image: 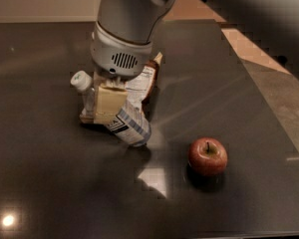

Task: Knock blue plastic bottle over

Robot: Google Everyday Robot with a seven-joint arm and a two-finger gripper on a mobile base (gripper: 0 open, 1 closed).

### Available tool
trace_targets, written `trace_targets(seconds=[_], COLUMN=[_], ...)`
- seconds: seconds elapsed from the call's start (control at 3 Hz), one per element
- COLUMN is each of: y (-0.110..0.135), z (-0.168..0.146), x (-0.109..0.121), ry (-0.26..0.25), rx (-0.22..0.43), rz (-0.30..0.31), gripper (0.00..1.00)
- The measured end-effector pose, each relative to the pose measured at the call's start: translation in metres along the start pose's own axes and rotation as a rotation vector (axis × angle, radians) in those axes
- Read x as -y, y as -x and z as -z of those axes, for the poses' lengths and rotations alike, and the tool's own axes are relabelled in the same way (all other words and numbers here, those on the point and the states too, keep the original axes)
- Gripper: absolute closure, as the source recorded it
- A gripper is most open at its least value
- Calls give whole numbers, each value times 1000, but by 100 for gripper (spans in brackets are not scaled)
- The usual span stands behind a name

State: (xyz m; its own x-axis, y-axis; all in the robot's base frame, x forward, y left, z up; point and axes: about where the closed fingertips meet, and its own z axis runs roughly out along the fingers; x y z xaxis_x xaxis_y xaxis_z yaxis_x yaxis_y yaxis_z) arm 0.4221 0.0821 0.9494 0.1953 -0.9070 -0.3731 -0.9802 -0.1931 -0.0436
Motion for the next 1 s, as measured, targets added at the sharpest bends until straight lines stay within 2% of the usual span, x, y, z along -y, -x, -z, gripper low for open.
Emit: trace_targets(seconds=[0.33, 0.67, 1.0], y=[-17, -24, -25], z=[-9, -22, -36], x=[-6, -15, -22], ry=[37, 80, 103], rx=[-118, -195, -275], rz=[81, 161, 245], gripper=[100, 100, 82])
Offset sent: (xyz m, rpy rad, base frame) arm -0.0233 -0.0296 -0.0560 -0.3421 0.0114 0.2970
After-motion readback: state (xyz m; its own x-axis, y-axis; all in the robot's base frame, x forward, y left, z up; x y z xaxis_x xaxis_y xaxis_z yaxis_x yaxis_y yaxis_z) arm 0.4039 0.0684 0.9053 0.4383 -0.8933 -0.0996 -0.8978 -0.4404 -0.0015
